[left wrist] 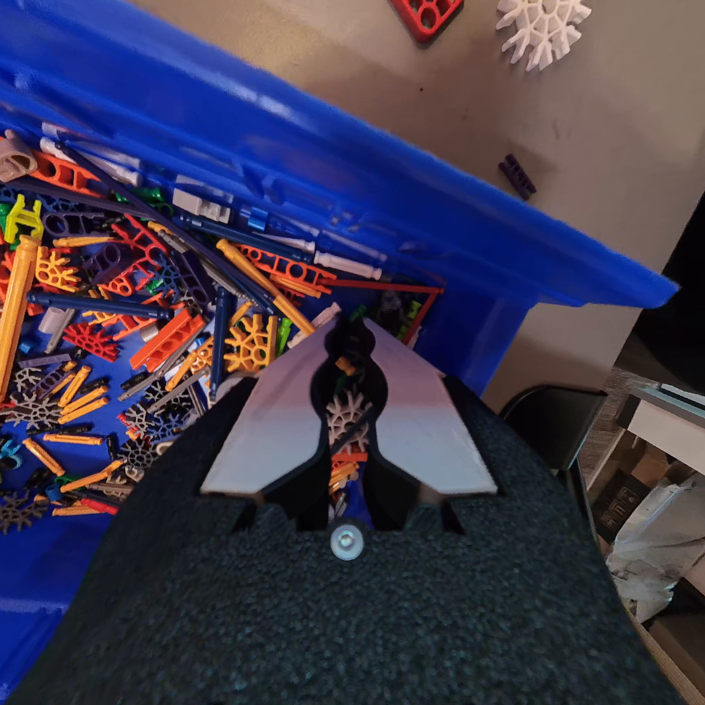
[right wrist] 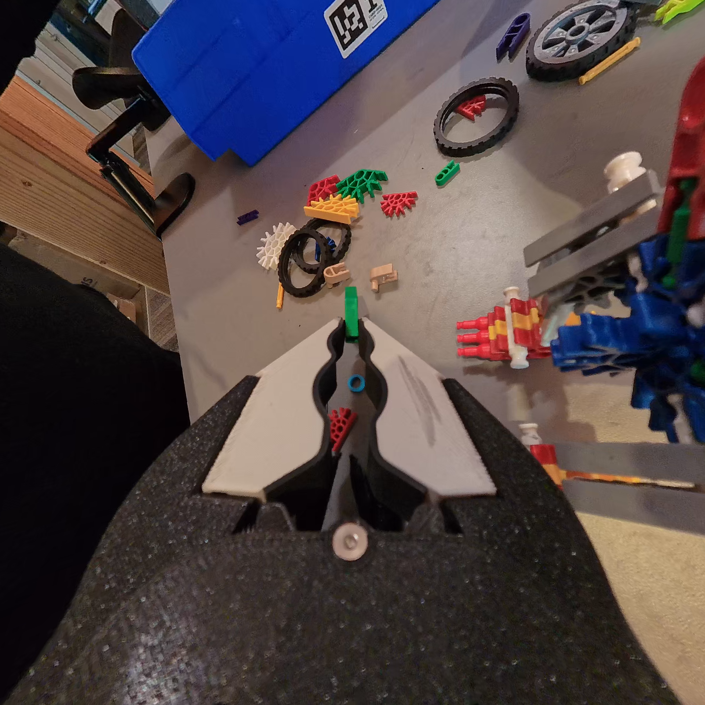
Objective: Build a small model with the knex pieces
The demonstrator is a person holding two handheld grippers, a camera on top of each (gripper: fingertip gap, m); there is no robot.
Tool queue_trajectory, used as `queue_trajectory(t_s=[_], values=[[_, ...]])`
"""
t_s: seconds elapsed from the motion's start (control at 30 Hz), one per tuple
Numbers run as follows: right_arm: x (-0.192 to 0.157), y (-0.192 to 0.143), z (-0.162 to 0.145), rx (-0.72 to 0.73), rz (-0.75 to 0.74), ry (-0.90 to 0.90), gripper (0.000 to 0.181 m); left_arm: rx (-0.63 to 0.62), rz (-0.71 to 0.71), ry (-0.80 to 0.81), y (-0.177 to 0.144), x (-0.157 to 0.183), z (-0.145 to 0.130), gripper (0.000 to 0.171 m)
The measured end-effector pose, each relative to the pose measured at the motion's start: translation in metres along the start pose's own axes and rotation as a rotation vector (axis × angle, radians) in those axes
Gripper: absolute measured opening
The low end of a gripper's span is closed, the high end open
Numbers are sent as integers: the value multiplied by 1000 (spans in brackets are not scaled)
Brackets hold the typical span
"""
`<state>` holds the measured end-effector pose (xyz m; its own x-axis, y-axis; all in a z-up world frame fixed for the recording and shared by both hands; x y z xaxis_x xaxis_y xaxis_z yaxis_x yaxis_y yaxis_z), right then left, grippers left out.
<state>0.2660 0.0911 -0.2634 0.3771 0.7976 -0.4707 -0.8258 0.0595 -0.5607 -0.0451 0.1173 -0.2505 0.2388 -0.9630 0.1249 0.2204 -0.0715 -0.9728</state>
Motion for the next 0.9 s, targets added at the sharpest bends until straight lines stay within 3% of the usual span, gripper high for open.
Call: queue_trajectory(t_s=[0.17,0.3,0.53,0.9], values=[[0,0,0,0,-2,-1,6,-34,75,-27,1,-8,-3,5],[0,0,0,1,-2,-4,6,32,40,-43,1,-4,3,3],[-1,0,0,4,-3,-9,6,31,58,-57,3,-4,0,4],[-2,-1,0,7,-1,-15,6,83,148,-123,-9,-11,2,0]])
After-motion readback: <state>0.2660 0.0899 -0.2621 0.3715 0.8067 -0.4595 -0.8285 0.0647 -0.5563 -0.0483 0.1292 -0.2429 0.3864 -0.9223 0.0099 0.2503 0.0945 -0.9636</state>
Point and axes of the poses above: each gripper's, where its closed fingertips meet, y out along the fingers, z out of its top, x = y × z across the jaws, the point moved 6 cm from there along -y, back along the fingers, and after that the axes turned 2 degrees about -x, right-handed, at the moved point
